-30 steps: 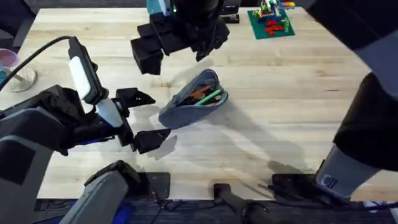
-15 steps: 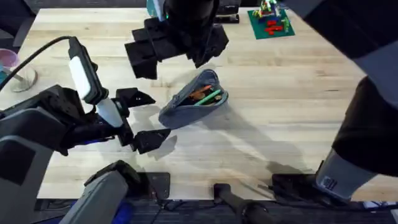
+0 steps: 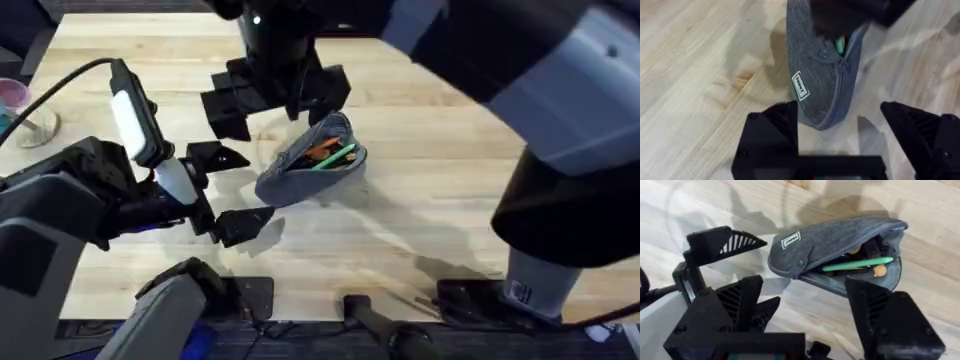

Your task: Unzip the bag, pick up the pens from the table one at a time and place them inside, then zip the bag closed.

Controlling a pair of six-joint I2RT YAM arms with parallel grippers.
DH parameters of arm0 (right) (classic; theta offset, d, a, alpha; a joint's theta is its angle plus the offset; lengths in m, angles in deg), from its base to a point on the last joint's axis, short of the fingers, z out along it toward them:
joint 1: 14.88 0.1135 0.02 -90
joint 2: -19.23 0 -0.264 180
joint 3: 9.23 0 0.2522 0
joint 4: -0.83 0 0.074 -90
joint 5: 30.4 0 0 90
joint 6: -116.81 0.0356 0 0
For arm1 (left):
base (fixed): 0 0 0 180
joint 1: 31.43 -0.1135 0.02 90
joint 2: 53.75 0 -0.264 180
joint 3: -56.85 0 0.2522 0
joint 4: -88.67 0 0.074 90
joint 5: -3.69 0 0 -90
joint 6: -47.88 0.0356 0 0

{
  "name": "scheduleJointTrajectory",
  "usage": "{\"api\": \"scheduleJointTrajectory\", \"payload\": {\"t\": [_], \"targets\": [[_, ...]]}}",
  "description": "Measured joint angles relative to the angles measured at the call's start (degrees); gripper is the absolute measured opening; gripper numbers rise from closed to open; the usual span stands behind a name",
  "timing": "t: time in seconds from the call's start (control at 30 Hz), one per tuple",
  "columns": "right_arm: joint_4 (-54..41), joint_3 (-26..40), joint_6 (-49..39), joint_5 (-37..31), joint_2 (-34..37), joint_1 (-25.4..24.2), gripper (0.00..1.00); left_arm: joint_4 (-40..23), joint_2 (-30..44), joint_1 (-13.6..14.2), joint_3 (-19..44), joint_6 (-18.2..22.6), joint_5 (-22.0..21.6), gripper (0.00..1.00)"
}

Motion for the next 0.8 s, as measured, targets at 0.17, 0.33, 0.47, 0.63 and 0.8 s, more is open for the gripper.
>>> {"api": "scheduleJointTrajectory", "payload": {"t": [0.17, 0.33, 0.47, 0.63, 0.8], "targets": [[0.0, 0.0, 0.5, 0.0, 1.2, 0.7, 0.998, 0.0, 0.0, 0.0, 0.0, 0.0, 0.0, 0.995], [0.2, 0.0, 0.6, 0.0, 2.4, 1.2, 0.998, 0.0, 0.0, 0.0, 0.0, 0.0, 0.0, 0.995], [0.4, 0.0, 0.6, 0.0, 2.9, 1.2, 0.997, 0.0, 0.0, 0.0, 0.0, 0.0, 0.0, 0.995], [0.8, 0.0, 0.7, 0.0, 3.8, 1.5, 0.996, 0.0, 0.0, 0.0, 0.0, 0.0, 0.0, 0.997], [3.6, -1.4, 0.7, 0.0, 4.8, 2.2, 0.996, 0.0, 0.0, 0.0, 0.0, 0.0, 0.0, 0.995]]}}
